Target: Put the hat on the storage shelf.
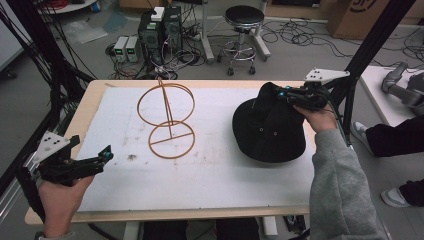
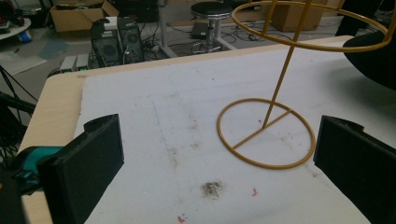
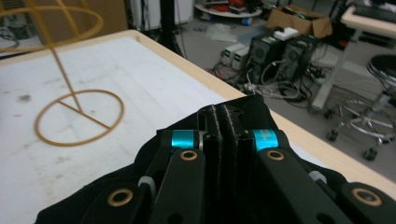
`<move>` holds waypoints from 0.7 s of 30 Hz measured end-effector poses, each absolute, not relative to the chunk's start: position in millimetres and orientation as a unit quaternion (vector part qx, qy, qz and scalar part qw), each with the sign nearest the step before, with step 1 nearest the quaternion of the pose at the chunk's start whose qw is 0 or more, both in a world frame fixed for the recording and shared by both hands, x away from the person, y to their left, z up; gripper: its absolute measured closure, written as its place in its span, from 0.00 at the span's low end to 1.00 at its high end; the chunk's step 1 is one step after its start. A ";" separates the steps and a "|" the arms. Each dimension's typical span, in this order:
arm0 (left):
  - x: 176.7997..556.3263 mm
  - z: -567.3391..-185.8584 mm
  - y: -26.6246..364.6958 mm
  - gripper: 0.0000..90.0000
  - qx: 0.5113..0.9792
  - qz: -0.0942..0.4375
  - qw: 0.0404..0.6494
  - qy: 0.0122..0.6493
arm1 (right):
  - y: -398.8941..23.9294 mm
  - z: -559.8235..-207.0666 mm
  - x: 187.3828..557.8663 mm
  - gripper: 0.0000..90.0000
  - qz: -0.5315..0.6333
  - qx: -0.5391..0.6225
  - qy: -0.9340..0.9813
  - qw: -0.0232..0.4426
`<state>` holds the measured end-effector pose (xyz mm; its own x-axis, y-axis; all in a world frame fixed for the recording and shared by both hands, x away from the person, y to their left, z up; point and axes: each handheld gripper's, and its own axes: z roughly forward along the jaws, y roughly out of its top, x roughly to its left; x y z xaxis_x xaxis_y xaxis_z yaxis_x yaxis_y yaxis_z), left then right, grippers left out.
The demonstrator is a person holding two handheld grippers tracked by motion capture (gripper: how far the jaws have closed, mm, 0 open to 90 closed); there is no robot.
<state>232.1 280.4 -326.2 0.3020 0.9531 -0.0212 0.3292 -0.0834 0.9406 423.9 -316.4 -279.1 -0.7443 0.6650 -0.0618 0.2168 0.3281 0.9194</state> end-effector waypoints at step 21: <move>218.3 -320.1 289.9 0.02 0.650 0.336 0.480 0.485 | -275.2 -216.7 407.8 0.98 0.532 0.220 0.788 0.219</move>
<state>218.3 289.9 -320.1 0.3040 0.9522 -0.0295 0.3083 -0.0690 0.9488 407.8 -275.2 -216.7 -0.8076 0.5793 -0.1105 0.1135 0.3365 0.9348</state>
